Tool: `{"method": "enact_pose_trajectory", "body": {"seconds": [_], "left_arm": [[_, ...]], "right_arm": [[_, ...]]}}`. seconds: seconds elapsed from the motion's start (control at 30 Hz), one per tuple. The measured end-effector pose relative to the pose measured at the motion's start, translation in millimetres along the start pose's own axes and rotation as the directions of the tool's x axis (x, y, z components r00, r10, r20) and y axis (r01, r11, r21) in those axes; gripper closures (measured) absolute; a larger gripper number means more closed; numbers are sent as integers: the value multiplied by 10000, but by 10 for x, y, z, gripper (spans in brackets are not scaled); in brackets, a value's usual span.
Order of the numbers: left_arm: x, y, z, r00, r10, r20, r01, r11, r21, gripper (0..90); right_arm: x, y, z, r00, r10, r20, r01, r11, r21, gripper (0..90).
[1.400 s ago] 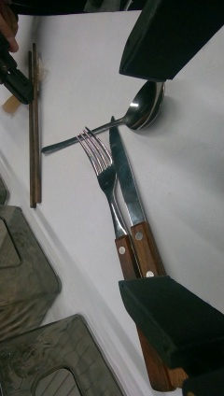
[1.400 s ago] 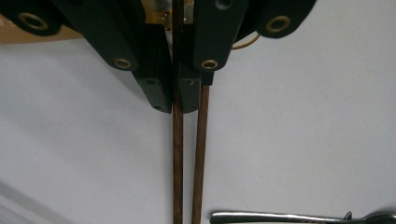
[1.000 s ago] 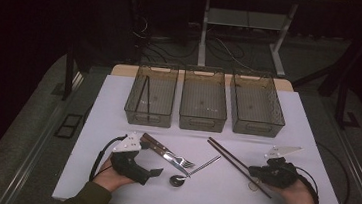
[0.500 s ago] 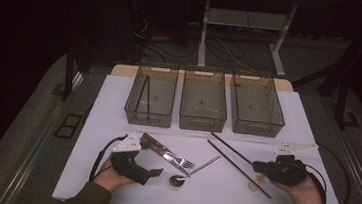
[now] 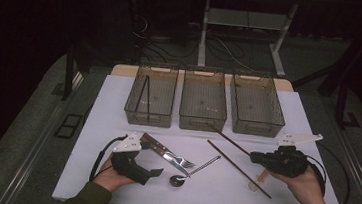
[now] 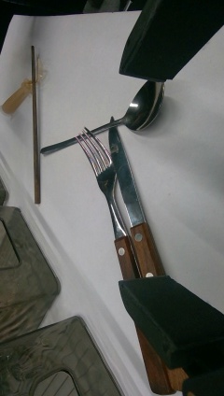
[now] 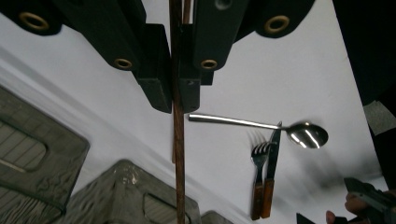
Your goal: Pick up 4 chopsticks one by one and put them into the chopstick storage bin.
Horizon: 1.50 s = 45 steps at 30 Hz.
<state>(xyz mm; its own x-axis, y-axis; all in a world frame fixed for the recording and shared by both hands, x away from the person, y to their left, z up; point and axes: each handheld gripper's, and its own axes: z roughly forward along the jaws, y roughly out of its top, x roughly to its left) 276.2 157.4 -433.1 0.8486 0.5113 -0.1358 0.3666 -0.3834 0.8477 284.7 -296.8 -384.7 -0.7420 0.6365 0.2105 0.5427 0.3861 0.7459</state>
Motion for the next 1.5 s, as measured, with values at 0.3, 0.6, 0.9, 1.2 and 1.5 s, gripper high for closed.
{"method": "enact_pose_trajectory", "body": {"seconds": [0.3,0.6,0.9,1.2,1.5], "left_arm": [[-2,-3,6,10000,-10,27,10,10000,49,0],[2,-5,0,10000,-27,57,27,10000,-4,0],[2,-2,-7,10000,-52,42,52,10000,-51,0],[-7,-4,2,10000,-29,65,29,10000,-46,0],[-6,-3,12,10000,55,10,-55,10000,-5,0]], "right_arm": [[16,175,35,10000,-22,-92,20,9998,-181,849],[19,342,139,9998,107,-144,-111,9997,-237,849],[75,541,354,9997,-42,-241,37,9998,-181,849],[121,714,505,9997,-98,-223,94,9998,-193,849],[186,979,721,9997,-219,-88,216,9994,-264,850]]}}
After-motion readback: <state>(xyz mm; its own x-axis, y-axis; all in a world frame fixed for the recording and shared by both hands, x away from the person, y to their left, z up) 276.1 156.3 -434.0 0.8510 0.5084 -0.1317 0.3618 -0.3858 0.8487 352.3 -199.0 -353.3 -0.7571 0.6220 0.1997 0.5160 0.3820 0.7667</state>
